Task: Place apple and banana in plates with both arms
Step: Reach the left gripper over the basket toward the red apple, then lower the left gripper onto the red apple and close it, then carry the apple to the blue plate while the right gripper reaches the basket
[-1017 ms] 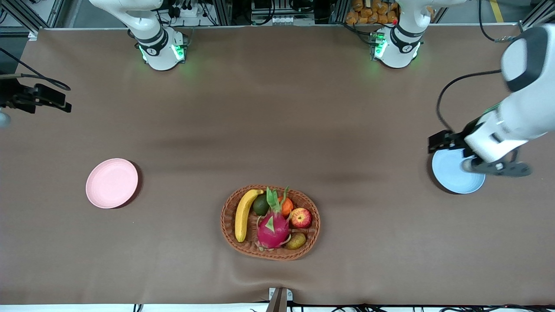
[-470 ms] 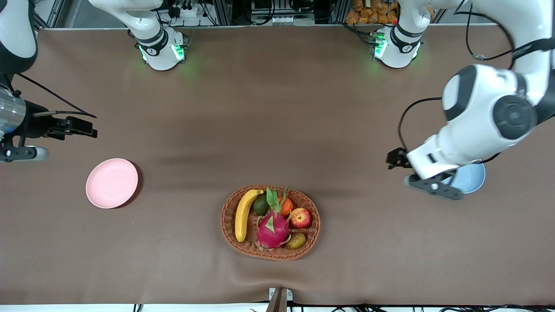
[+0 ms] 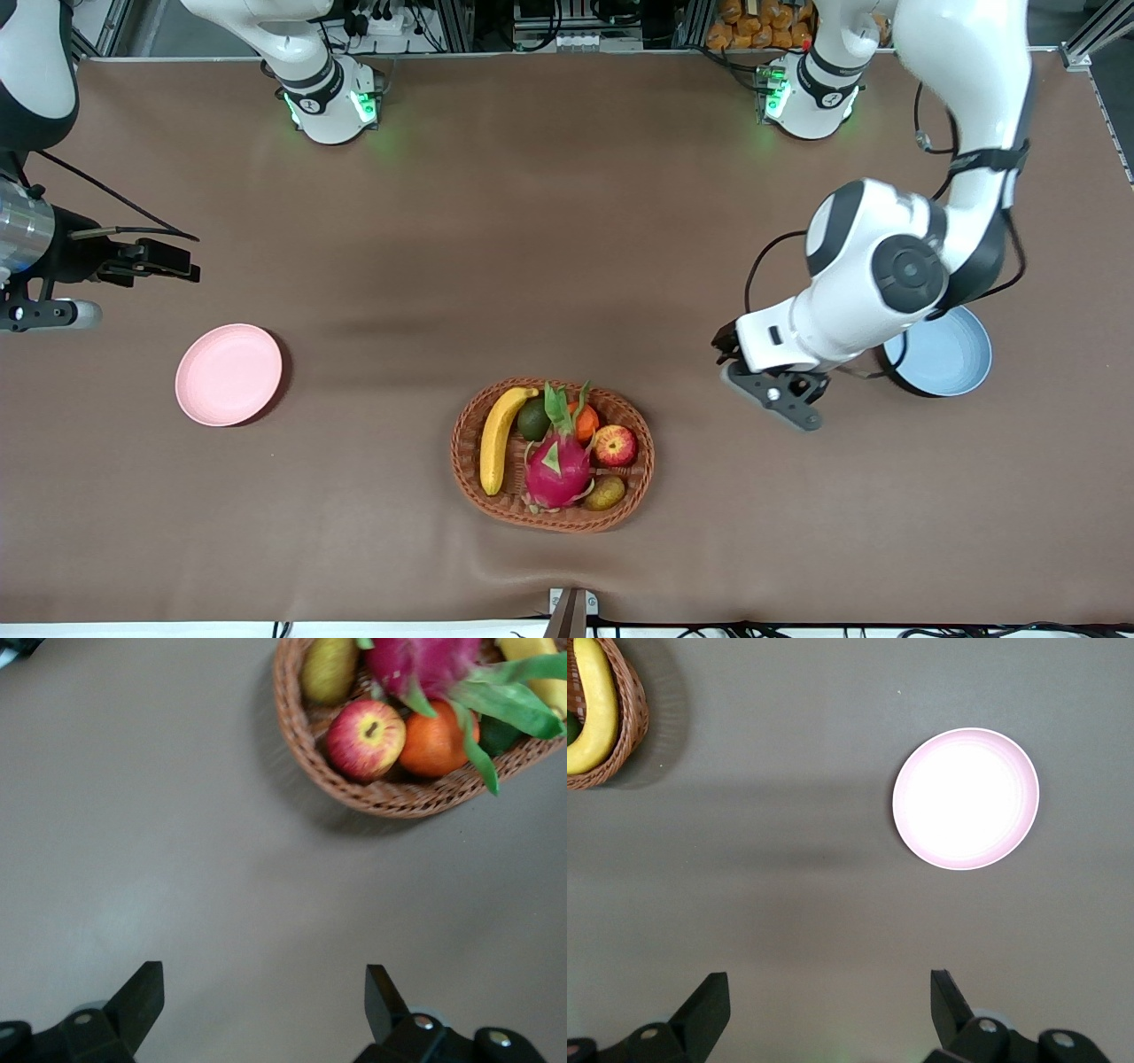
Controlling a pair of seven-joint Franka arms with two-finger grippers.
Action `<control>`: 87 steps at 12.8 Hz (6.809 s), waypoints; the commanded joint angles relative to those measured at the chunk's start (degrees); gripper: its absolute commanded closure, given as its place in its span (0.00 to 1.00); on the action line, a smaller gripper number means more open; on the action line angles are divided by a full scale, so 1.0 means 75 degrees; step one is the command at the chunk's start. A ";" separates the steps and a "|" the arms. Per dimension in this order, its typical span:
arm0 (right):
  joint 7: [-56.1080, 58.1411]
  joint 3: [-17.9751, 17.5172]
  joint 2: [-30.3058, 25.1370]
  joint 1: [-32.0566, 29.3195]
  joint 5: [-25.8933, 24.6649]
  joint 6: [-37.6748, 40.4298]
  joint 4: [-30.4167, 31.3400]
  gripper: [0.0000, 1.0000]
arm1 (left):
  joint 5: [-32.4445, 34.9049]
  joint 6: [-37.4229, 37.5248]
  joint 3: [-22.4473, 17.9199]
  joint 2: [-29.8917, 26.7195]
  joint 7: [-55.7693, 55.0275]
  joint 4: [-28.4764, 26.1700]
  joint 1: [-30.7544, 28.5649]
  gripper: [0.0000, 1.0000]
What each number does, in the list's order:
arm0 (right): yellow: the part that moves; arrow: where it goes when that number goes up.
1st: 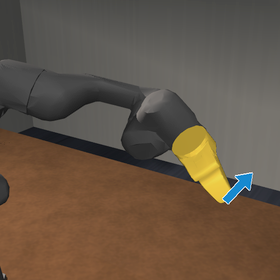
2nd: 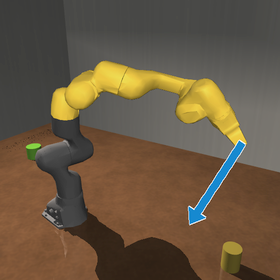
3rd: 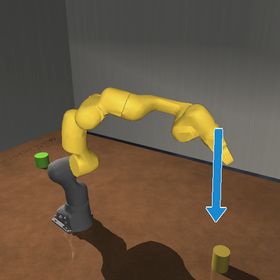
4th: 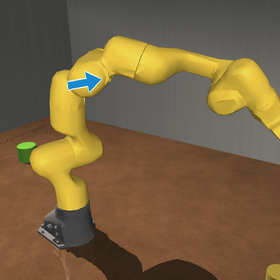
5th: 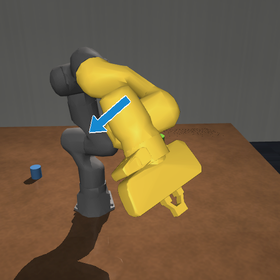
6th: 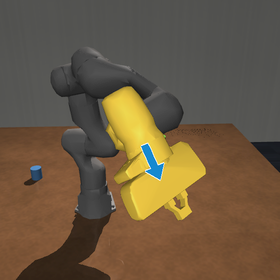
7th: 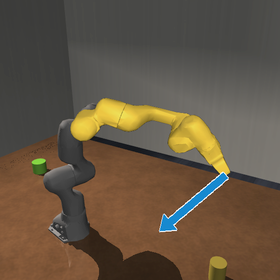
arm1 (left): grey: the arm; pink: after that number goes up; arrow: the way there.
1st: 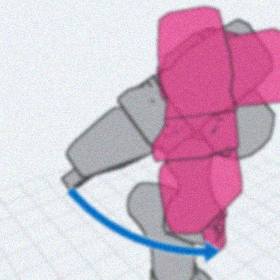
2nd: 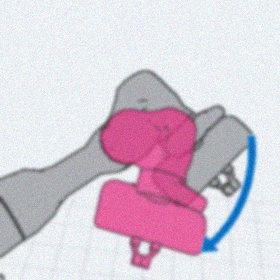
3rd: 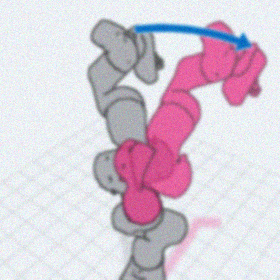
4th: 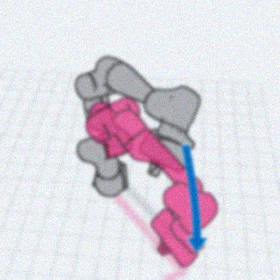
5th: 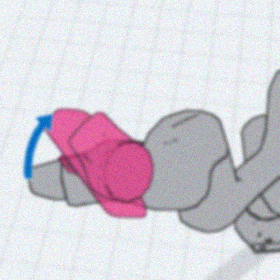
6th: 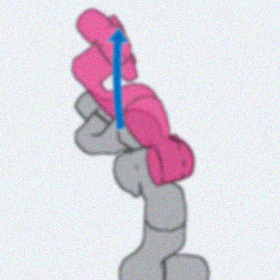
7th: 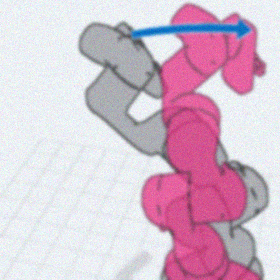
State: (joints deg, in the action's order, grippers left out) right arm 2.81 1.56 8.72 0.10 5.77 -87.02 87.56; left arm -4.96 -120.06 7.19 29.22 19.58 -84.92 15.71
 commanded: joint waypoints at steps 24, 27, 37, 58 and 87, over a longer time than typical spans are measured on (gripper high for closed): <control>0.0504 -0.0009 0.0361 0.0385 0.3168 -0.0971 0.0091 0.00 | -0.0499 -0.4241 0.0998 0.3006 0.1596 0.1186 0.0530 0.00; 0.0504 -0.0009 0.0361 0.0408 0.3168 -0.0971 0.0103 0.00 | -0.0499 -0.4535 0.0998 0.3275 0.1783 0.1361 0.0589 0.00; 0.0527 -0.0009 0.0372 0.0420 0.3180 -0.0960 0.0115 0.00 | -0.0499 -0.5168 0.0998 0.3627 0.2029 0.1432 0.0682 0.00; 0.0574 0.0003 0.0361 0.0678 0.3063 -0.0866 0.0127 0.00 | -0.0511 -0.5017 0.1009 0.3406 0.2135 0.1292 0.0542 0.80; -0.4207 0.0026 0.4111 0.3830 -0.0591 -0.5354 -0.1444 0.00 | -0.0440 -0.3785 0.0998 -0.2056 0.6001 -0.5786 -0.6710 0.79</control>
State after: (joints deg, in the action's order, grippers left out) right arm -27.62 1.24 37.75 28.87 5.30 -126.92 79.47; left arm -7.81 -146.31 13.84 14.68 62.08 -125.95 -32.41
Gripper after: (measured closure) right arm 0.000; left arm 0.304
